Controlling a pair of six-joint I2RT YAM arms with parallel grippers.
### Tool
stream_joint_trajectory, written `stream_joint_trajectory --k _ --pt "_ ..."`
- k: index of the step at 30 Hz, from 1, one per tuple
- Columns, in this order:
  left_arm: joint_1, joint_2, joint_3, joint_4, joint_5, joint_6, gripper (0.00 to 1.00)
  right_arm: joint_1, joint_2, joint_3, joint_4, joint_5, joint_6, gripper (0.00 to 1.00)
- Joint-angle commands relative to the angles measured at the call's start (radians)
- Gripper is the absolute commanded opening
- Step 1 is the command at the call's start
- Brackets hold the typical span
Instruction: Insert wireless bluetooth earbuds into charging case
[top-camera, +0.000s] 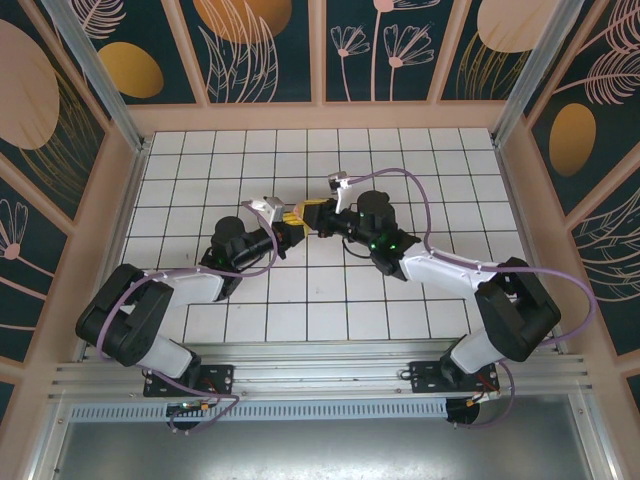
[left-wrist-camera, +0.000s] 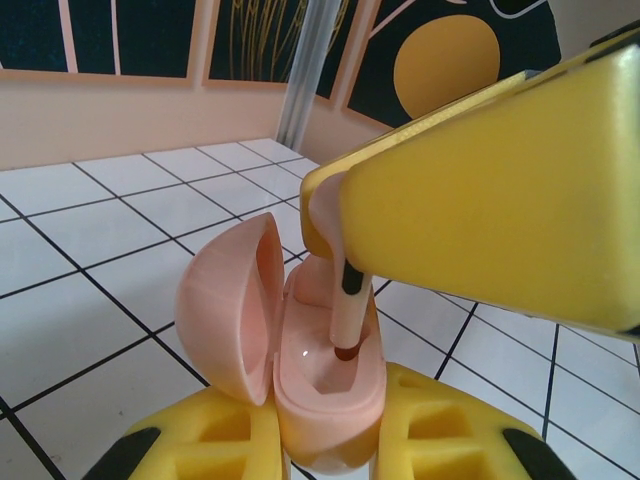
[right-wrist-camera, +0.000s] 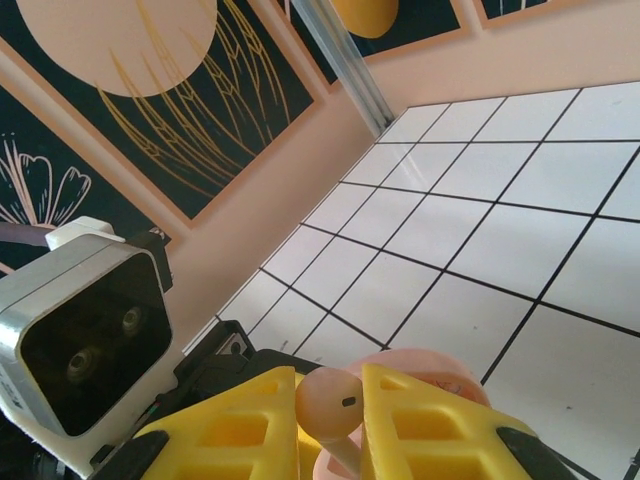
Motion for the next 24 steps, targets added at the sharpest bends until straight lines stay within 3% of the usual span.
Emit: stream_joint_trajectory --k 1,13,24 --pt "-0.008 -0.050 0.041 0.103 0.027 -0.010 0.05 0.018 0.003 -0.021 -0.039 0.059 -0.020 0.18" --pt "-0.007 -0.084 0.049 0.097 -0.007 -0.008 0.06 0.046 -0.060 -0.078 -0.143 0.171 -0.097 0.19" --pt "-0.008 -0.088 0.060 0.062 0.024 0.039 0.05 0.046 -0.069 -0.061 -0.163 0.141 -0.125 0.23"
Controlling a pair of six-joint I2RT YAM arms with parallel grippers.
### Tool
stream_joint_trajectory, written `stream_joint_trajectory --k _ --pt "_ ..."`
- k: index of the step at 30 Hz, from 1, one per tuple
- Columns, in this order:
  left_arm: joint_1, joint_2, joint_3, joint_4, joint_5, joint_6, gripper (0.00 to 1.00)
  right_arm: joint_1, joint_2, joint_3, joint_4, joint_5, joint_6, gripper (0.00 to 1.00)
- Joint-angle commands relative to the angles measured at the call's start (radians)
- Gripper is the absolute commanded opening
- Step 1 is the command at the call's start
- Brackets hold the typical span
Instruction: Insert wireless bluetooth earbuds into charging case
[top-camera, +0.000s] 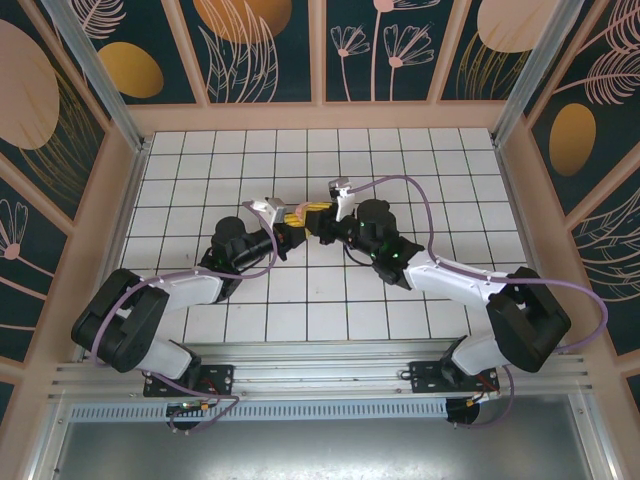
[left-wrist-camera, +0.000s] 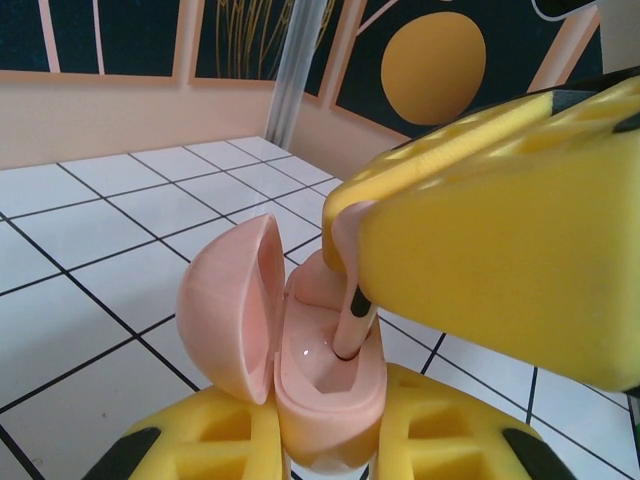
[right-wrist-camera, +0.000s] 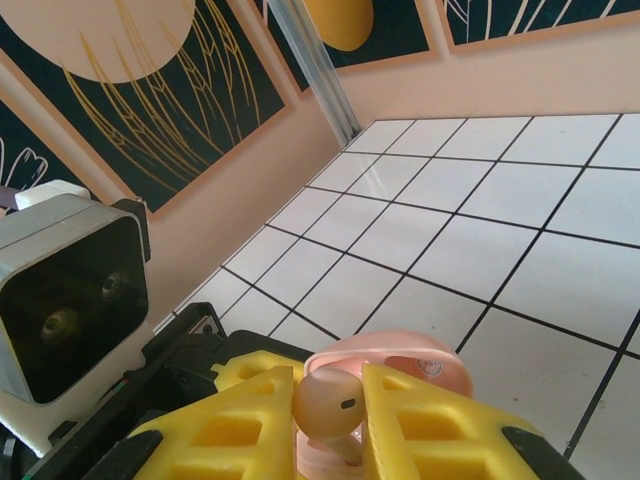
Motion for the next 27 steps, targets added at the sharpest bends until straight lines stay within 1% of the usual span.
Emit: stream_joint_trajectory --k 1,8,12,19,24,27 --pt "0.004 -0.056 0.059 0.095 0.017 0.034 0.06 0.003 0.001 -0.013 -0.117 0.020 -0.028 0.25" --pt "0.005 -0.067 0.061 0.036 0.010 0.078 0.06 -0.002 -0.048 0.005 -0.111 0.003 -0.032 0.38" --pt "0.004 -0.063 0.065 0.023 0.011 0.083 0.06 -0.013 -0.084 0.017 -0.107 -0.022 -0.031 0.43" --pt "0.004 -0.046 0.086 -0.017 0.015 0.097 0.06 -0.040 -0.158 0.021 -0.117 -0.052 -0.022 0.44" --pt "0.004 -0.027 0.103 -0.067 0.004 0.115 0.05 -0.079 -0.199 0.020 -0.194 -0.059 0.001 0.44" --pt "0.004 0.001 0.123 -0.124 0.009 0.133 0.05 -0.107 -0.214 0.012 -0.265 -0.049 0.025 0.44"
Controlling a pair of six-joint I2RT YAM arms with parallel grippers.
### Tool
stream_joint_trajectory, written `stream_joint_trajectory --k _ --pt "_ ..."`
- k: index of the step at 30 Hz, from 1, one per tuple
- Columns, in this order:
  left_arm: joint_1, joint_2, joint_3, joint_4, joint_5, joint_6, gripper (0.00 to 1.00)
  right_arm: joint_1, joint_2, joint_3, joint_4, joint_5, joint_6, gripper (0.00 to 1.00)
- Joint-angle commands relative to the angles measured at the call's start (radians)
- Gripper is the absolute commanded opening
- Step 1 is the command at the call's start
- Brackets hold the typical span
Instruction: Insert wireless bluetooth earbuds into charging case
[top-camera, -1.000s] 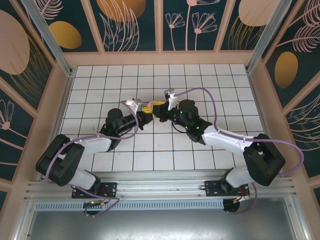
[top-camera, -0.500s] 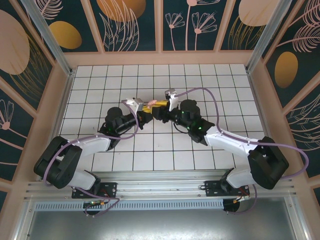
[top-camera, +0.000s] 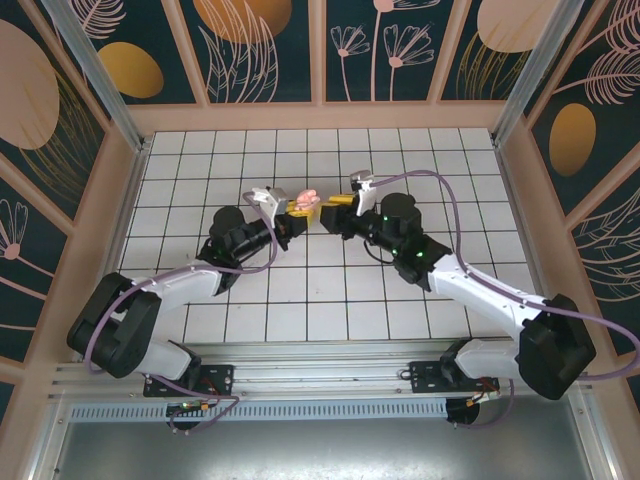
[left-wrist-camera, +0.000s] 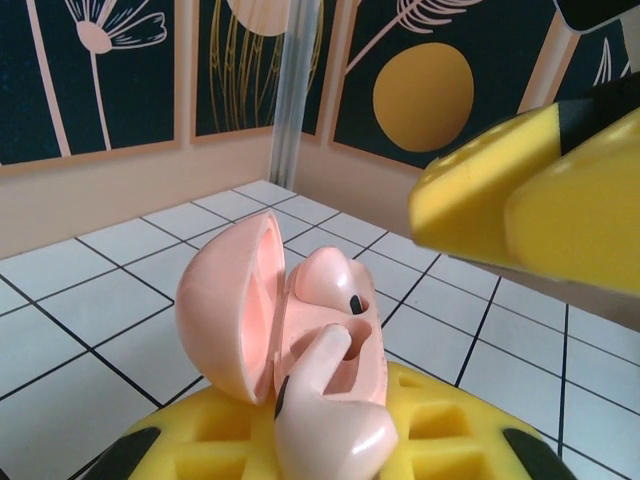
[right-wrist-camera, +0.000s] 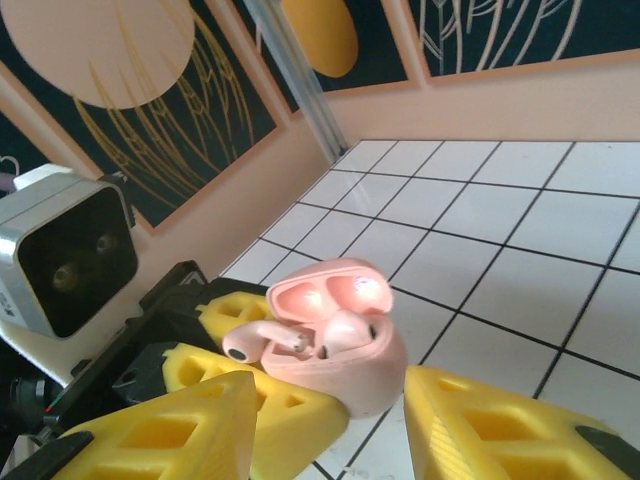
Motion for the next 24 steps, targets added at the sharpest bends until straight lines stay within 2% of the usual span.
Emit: stream_joint_trajectory --k 1,8,15,24 --pt "0.003 0.037 0.036 -0.063 0.005 0.039 0.05 -0.036 -0.030 0.010 -0.102 -0.010 0.041 0.44" --pt "0.004 0.090 0.093 -0.271 -0.040 0.120 0.05 -0.118 -0.003 -0.010 -0.246 -0.042 0.118 0.43" --pt "0.002 0.112 0.156 -0.485 -0.128 0.218 0.05 -0.191 0.064 -0.065 -0.238 -0.126 0.220 0.43" --pt "-0.016 0.147 0.285 -0.764 -0.253 0.366 0.05 -0.213 0.171 -0.100 -0.171 -0.170 0.307 0.42"
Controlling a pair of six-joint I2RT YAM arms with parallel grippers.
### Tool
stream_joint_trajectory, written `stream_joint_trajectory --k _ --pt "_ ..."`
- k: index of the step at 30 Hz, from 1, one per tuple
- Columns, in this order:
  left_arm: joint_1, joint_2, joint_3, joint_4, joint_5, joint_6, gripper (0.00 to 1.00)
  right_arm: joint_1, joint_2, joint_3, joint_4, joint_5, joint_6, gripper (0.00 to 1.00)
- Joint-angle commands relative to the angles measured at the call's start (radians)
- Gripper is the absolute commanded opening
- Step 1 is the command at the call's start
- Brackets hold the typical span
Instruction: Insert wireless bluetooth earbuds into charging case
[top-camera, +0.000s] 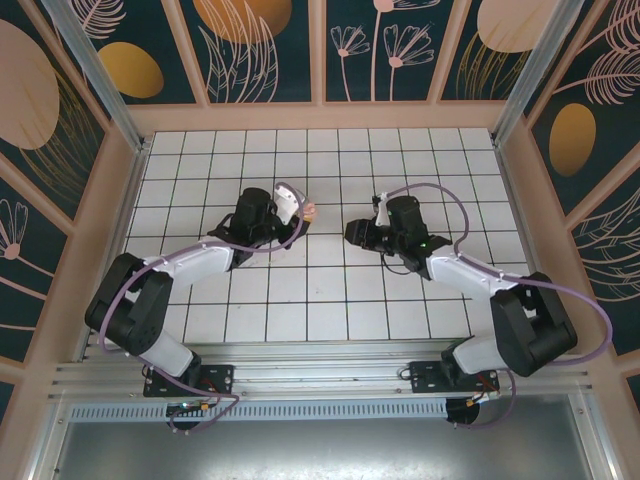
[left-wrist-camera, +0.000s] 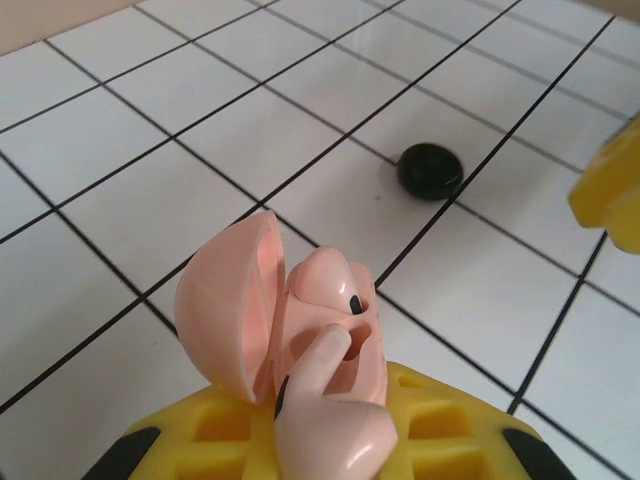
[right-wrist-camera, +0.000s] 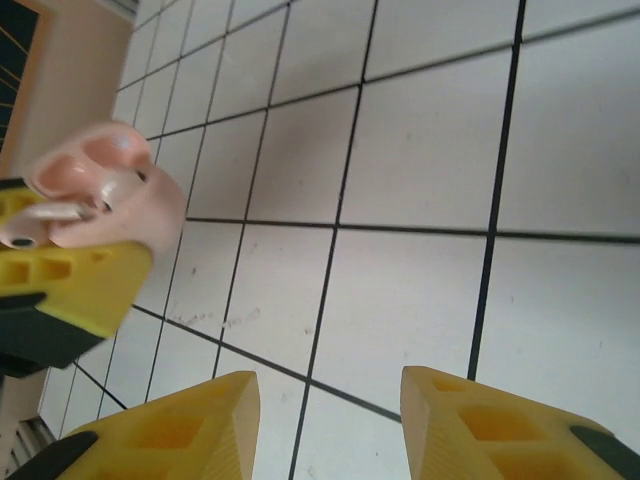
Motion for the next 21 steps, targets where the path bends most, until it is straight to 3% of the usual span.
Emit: stream_joint_trajectory --k 1,21 --pt "-0.012 0.017 0.049 -0.141 -0.070 0.089 0.05 -0.016 0.024 -0.018 0.062 -0.035 0.060 0.42" --pt "-0.084 0.119 0.246 -0.422 -0.345 0.296 0.05 -0.035 0.125 -0.020 0.063 -0.037 0.095 0.46"
